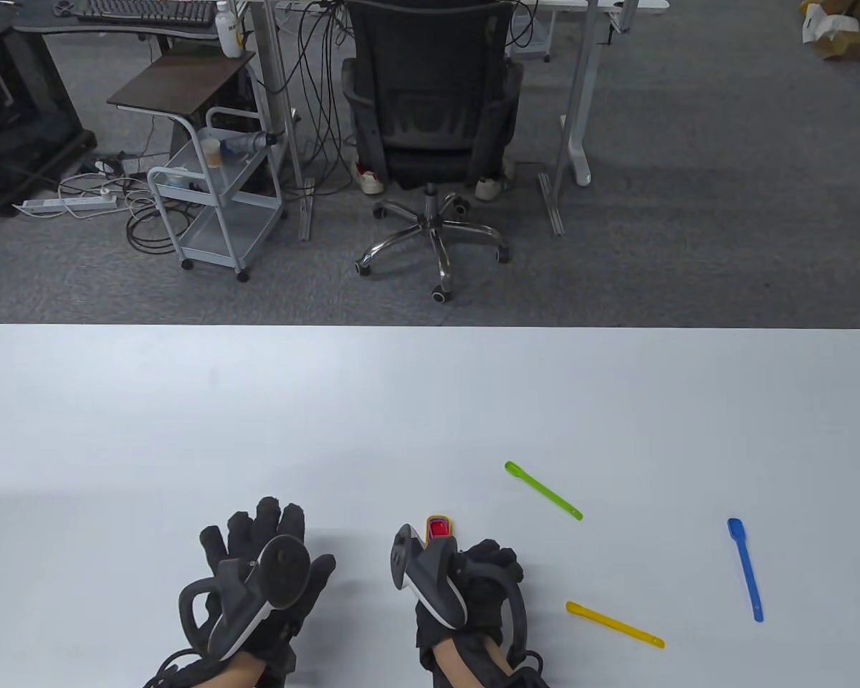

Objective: Nest measuring spoons

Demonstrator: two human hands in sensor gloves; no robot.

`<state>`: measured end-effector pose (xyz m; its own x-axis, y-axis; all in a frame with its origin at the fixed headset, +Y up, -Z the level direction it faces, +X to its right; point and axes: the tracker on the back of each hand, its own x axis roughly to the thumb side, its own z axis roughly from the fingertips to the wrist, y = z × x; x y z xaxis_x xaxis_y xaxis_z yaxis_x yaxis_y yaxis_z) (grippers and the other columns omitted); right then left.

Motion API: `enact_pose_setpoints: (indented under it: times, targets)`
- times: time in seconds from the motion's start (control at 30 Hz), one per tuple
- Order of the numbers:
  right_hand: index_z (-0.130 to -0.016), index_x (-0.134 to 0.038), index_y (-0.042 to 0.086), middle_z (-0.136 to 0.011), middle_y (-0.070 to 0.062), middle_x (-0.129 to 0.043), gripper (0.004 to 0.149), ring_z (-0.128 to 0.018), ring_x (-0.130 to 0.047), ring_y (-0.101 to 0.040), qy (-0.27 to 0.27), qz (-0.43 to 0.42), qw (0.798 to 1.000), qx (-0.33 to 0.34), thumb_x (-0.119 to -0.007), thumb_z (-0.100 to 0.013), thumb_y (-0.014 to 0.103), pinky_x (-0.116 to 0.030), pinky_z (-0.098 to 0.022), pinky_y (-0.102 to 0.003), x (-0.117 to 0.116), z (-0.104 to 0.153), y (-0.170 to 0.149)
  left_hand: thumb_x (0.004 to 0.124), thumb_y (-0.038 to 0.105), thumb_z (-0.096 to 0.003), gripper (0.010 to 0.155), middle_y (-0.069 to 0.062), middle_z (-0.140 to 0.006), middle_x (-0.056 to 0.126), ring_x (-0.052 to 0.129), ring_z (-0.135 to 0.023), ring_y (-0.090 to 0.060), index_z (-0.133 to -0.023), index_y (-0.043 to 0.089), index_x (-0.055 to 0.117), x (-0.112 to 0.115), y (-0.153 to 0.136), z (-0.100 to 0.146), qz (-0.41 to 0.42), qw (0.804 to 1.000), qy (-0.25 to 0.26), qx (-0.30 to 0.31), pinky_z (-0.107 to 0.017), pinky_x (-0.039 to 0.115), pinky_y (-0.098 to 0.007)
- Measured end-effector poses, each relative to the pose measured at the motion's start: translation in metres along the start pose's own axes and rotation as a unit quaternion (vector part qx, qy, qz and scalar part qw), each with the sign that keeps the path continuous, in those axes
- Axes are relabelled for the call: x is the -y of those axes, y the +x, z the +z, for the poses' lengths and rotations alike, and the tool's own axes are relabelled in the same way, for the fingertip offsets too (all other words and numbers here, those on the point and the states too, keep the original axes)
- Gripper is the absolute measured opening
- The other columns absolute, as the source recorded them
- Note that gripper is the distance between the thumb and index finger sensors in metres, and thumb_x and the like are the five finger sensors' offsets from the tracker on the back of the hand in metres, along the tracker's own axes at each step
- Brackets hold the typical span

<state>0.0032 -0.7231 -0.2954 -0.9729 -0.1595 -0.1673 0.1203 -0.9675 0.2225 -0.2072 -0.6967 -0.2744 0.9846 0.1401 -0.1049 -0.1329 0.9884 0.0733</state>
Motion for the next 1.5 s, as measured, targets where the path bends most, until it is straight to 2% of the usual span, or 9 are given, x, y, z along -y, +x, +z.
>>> enact_pose_setpoints:
  times: [0.97,1.03,1.13,1.27,1.5]
  targets:
    - [-0.076,-0.090,0.005,-0.113,-0.031,-0.070,0.046,-0.094,-0.071,-0.062,0.035,-0.026,0.999,-0.006,-0.079,-0.050,0.042,-0.061,-0.064,-0.070,0.000,0.001,0.010,0.080,0.069,-0.0412,0.083,-0.006,-0.123,0.059,0.066,-0.113,-0.051,-0.111,0.028,0.065,0.001,0.000,-0.001,0.002,1.000,-0.019,-0.009,-0.079,0.037,-0.073]
    - [-0.080,-0.089,0.003,-0.113,-0.031,-0.069,0.052,-0.094,-0.070,-0.062,0.033,-0.030,0.999,-0.003,-0.079,-0.050,0.045,-0.060,-0.064,-0.070,0.000,0.001,0.010,0.080,0.069,-0.0413,0.083,-0.006,-0.123,0.058,0.066,-0.113,-0.052,-0.112,0.028,0.065,0.001,0.000,-0.001,0.001,1.000,-0.020,-0.009,-0.079,0.037,-0.073]
    - [-0.093,-0.081,0.000,-0.116,-0.032,-0.064,0.067,-0.095,-0.068,-0.063,0.033,-0.036,0.999,-0.001,-0.076,-0.050,0.051,-0.059,-0.065,-0.071,0.001,0.002,0.008,0.080,0.069,-0.0412,0.083,-0.006,-0.123,0.058,0.065,-0.113,-0.052,-0.112,0.029,0.065,0.001,0.000,-0.001,0.000,1.000,-0.020,-0.009,-0.079,0.037,-0.072]
    - [-0.105,-0.069,0.004,-0.118,-0.034,-0.056,0.075,-0.096,-0.065,-0.064,0.032,-0.041,0.999,-0.002,-0.074,-0.050,0.054,-0.058,-0.066,-0.071,0.004,0.001,0.003,0.080,0.070,-0.0412,0.083,-0.006,-0.123,0.059,0.065,-0.113,-0.052,-0.112,0.028,0.065,0.001,0.000,-0.001,0.001,1.000,-0.019,-0.009,-0.079,0.037,-0.072]
    - [-0.110,-0.061,0.007,-0.120,-0.033,-0.052,0.077,-0.097,-0.064,-0.064,0.007,-0.053,0.999,-0.004,-0.073,-0.050,0.054,-0.057,-0.066,-0.071,0.015,0.002,-0.012,0.080,0.070,-0.0411,0.083,-0.006,-0.123,0.059,0.065,-0.113,-0.051,-0.112,0.029,0.065,0.001,-0.001,-0.002,0.000,1.000,-0.014,-0.011,-0.079,0.037,-0.072]
